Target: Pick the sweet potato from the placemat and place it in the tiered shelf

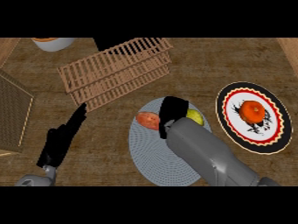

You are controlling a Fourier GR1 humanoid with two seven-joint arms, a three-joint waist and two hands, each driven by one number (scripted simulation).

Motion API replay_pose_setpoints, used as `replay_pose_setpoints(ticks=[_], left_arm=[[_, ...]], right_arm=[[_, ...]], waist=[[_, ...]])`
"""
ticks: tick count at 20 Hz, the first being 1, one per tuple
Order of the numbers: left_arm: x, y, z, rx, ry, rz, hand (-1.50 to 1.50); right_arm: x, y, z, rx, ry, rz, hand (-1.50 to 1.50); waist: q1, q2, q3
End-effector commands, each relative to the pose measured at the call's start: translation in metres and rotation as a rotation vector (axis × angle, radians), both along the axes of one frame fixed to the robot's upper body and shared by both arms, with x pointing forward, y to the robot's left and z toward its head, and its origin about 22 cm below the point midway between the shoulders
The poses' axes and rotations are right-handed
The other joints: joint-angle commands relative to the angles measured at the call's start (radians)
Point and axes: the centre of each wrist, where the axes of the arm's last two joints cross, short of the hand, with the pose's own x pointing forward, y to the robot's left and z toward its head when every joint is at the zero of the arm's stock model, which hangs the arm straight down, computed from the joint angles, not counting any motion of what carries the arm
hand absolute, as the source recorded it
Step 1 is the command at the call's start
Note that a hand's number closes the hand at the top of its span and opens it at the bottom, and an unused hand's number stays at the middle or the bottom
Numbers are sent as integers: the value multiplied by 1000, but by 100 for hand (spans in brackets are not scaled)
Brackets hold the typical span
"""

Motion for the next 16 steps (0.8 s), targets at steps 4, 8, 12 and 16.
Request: replay_pose_setpoints(ticks=[4,8,12,16], left_arm=[[-15,6,8,14,-4,26,0],[-14,-9,5,13,-4,38,0],[-22,6,-4,5,25,42,0],[-19,23,-7,10,12,74,0]], right_arm=[[-5,25,25,-24,-107,-85,150],[-13,5,34,65,-200,103,150],[-18,-19,59,207,-249,428,150],[-35,-47,110,238,-404,458,150]], waist=[[-8,3,5],[-32,-1,5],[-47,-6,6],[-70,-11,4]])
